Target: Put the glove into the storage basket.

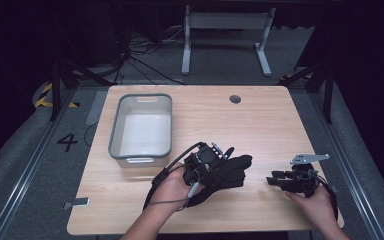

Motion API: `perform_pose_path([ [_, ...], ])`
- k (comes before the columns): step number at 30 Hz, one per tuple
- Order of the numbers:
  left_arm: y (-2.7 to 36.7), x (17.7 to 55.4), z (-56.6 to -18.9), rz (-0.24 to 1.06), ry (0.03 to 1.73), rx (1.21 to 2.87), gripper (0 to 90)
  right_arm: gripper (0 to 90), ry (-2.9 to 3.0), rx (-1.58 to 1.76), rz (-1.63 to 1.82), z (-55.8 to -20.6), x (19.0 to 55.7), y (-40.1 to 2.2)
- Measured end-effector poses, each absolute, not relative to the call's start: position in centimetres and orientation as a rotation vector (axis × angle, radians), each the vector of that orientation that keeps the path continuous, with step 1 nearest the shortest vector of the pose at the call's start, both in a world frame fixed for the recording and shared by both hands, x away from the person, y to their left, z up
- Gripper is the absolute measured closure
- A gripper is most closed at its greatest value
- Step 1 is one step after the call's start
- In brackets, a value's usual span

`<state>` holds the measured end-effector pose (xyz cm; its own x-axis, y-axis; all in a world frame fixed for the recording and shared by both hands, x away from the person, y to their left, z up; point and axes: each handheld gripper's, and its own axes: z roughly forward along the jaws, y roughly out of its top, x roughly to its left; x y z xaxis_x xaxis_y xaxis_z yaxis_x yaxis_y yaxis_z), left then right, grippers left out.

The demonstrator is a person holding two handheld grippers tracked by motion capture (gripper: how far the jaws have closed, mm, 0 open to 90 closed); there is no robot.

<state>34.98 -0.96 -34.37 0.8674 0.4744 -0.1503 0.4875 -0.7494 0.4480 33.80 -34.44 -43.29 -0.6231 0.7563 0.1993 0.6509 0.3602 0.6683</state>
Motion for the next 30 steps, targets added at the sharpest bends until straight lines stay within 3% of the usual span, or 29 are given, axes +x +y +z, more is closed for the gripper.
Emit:
perform_pose_path([
  [30,5.2,38.3,-28.9,0.124,0.917,2.442,63.5,60.4,2.493,1.24,1.02,-44.1,34.2,-34.0],
])
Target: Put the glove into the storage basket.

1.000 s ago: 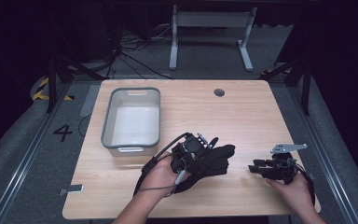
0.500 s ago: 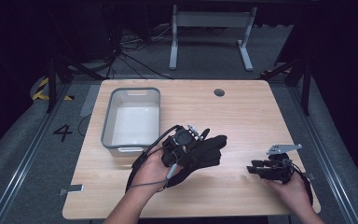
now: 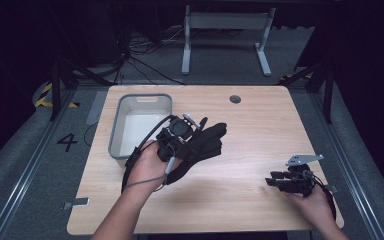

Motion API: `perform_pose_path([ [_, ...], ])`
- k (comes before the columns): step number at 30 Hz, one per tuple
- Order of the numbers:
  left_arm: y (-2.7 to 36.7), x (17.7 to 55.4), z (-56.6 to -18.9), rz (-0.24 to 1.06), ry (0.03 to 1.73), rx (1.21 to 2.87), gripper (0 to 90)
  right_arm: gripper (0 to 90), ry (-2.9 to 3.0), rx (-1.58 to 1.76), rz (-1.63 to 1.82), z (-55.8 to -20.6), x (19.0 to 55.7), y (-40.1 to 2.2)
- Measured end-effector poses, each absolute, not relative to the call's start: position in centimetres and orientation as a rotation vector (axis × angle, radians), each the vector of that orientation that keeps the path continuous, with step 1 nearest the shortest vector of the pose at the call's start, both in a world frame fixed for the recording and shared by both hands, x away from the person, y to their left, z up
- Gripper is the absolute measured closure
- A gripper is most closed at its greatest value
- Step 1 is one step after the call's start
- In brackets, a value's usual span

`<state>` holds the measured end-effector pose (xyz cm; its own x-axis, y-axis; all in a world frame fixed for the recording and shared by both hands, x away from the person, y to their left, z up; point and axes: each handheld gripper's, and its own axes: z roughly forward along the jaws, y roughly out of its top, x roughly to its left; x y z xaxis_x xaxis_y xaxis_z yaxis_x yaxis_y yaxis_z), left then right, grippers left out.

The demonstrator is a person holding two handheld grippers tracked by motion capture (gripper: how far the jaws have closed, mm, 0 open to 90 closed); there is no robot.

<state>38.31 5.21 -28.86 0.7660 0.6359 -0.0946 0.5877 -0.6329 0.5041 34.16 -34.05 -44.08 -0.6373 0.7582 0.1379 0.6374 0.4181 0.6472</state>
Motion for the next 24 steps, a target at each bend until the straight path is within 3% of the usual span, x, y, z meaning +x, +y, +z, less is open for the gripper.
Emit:
perform_pose_path([
  [24,11.7,44.4,-28.0,0.242,1.249,2.275,63.4,60.1,2.495,1.25,1.017,-44.2,34.0,-34.2],
])
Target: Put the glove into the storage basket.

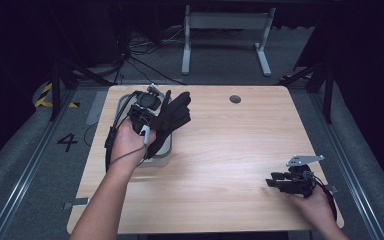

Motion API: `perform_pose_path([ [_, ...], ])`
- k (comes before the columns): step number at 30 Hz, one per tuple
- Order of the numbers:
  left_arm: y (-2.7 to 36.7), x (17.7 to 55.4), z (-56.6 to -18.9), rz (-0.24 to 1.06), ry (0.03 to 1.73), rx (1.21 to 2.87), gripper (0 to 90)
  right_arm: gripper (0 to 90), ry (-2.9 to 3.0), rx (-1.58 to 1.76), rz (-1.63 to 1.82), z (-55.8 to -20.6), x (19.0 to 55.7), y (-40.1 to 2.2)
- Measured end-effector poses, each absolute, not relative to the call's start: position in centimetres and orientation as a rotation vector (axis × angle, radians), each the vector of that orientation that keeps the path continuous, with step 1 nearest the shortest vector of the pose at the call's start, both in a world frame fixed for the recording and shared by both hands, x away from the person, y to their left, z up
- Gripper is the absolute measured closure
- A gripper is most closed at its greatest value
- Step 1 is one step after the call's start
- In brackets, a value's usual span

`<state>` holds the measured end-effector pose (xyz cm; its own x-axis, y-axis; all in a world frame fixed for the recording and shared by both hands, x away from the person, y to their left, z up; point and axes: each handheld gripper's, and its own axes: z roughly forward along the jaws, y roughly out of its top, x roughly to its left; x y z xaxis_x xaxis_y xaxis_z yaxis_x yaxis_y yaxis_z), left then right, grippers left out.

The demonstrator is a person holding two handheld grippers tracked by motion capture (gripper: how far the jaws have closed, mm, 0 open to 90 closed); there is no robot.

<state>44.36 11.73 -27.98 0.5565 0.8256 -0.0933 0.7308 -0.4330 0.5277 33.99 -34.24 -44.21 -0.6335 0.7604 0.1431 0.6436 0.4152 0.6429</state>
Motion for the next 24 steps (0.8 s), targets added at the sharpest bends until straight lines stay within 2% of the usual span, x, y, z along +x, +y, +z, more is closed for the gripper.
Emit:
perform_pose_path([
  [8,13.2,46.3,-28.8,0.298,1.42,2.163,63.5,60.1,2.49,1.262,1.018,-44.3,33.8,-34.4],
  [14,13.8,47.7,-30.0,0.315,1.509,2.151,63.5,60.1,2.494,1.26,1.014,-44.3,33.8,-34.4],
  [20,14.6,48.8,-31.2,0.296,1.558,2.122,63.4,60.0,2.501,1.254,1.015,-44.3,33.8,-34.2],
  [24,15.0,49.9,-32.8,0.208,1.598,2.103,63.1,59.8,2.501,1.254,1.019,-44.3,33.7,-34.3],
])
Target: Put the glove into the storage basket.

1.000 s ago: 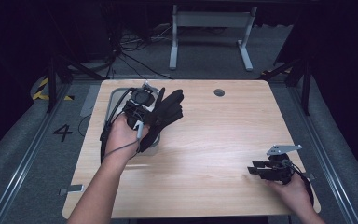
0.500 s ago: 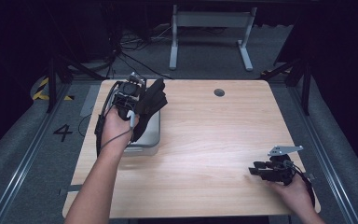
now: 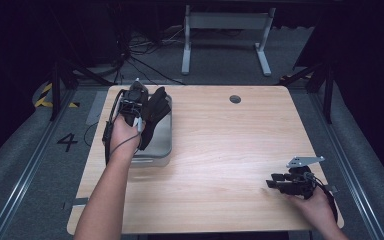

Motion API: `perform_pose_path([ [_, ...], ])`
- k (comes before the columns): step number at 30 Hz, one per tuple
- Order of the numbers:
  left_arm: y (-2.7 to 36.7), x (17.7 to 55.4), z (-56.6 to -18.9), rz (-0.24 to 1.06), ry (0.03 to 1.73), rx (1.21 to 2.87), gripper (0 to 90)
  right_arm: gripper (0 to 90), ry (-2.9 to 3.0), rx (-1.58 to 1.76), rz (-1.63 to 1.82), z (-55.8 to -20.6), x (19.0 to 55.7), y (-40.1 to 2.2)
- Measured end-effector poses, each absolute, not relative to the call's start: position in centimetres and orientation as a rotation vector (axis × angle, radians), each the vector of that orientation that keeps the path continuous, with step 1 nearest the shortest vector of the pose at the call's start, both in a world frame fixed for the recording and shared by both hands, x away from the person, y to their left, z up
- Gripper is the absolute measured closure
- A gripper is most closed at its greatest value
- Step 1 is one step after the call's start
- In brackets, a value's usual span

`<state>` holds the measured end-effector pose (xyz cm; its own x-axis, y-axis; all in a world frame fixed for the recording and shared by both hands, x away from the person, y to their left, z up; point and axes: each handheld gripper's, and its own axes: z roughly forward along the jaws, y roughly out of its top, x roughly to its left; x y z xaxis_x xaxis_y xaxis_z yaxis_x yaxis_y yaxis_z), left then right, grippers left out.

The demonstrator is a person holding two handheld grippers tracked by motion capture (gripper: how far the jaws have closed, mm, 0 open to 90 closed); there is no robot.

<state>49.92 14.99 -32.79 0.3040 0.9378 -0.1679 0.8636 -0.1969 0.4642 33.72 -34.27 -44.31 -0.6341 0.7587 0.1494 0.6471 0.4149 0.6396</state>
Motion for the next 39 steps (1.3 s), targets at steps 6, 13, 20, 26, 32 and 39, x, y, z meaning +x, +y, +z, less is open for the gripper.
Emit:
perform_pose_path([
  [6,15.0,50.9,-34.6,0.179,1.664,2.115,62.9,59.7,2.507,1.238,1.03,-44.2,33.5,-34.1],
  [13,14.9,51.8,-36.4,0.151,1.7,2.138,62.7,59.6,2.509,1.238,1.026,-44.2,33.3,-34.2],
  [20,14.9,52.6,-37.9,0.117,1.748,2.15,62.4,59.6,2.504,1.25,1.03,-44.3,33.3,-34.4],
  [26,14.8,53.0,-38.6,0.118,1.783,2.17,62.1,59.5,2.504,1.245,1.035,-44.3,33.2,-34.5],
  [32,15.0,53.3,-38.9,0.107,1.808,2.165,61.5,59.4,2.496,1.25,1.039,-44.2,33.1,-34.7],
  [39,15.1,53.3,-39.0,0.078,1.786,2.145,59.8,59.5,2.485,1.249,1.05,-44.0,33.0,-34.7],
])
